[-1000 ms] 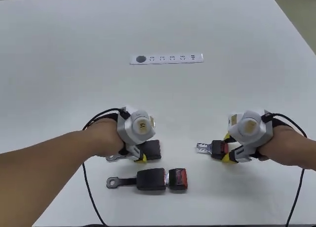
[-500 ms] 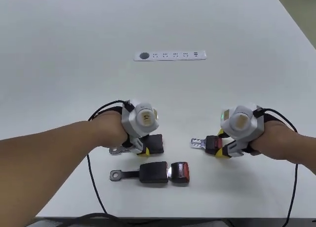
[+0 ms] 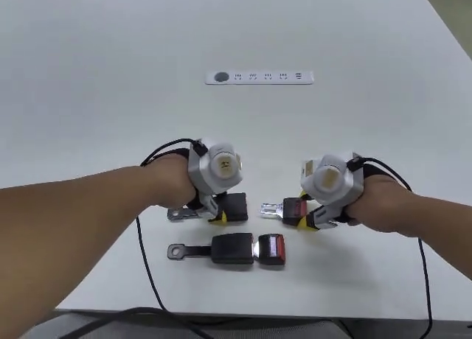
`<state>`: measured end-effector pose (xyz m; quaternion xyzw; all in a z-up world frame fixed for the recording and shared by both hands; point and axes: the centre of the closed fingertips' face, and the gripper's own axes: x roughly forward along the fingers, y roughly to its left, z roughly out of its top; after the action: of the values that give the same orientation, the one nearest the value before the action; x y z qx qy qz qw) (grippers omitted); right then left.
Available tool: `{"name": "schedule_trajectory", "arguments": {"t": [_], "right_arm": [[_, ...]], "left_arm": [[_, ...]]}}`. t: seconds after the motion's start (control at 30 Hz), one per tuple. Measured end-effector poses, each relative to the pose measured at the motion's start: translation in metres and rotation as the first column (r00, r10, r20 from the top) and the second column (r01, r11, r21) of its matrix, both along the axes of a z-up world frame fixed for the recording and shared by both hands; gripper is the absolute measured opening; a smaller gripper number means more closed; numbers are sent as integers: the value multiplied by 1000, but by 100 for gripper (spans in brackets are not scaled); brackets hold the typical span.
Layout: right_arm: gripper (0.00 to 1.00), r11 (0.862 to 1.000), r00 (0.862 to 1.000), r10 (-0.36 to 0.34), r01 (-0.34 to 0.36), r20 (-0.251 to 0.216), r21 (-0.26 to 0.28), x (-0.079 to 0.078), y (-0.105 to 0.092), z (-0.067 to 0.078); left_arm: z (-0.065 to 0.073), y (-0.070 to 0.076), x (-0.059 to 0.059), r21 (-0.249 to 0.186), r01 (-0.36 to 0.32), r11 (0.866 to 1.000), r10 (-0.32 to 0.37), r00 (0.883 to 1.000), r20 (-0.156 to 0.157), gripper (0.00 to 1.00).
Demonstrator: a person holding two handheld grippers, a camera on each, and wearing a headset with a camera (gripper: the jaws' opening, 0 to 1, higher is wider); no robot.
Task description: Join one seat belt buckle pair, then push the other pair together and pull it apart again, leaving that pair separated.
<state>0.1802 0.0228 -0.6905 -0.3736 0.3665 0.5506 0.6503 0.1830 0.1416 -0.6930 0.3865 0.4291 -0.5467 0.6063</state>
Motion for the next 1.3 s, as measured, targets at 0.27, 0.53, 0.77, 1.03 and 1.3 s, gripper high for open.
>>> {"name": "schedule_trajectory", "arguments": {"t": [0.27, 0.53, 0.77, 1.03, 1.3], "right_arm": [[32, 999, 999, 32, -32, -6, -14, 12, 20, -1], [32, 996, 997, 82, -81, 10, -29, 11, 26, 2], [32, 994, 994, 110, -110, 8, -25, 9, 33, 0], [31, 995, 994, 100, -99, -36, 16, 8, 38, 3], [30, 994, 993, 113, -112, -40, 12, 8, 44, -3]], "left_arm": [[0, 0, 0, -3, 10, 1000, -10, 1000, 0, 33], [-2, 1, 2, -4, 11, 1000, -11, 1000, 0, 33], [-2, 1, 2, -9, 28, 1000, -28, 1000, -1, 33], [-6, 1, 5, -11, 43, 999, -43, 999, -1, 33], [-6, 0, 4, 2, 71, 997, -71, 997, -4, 33]]}}
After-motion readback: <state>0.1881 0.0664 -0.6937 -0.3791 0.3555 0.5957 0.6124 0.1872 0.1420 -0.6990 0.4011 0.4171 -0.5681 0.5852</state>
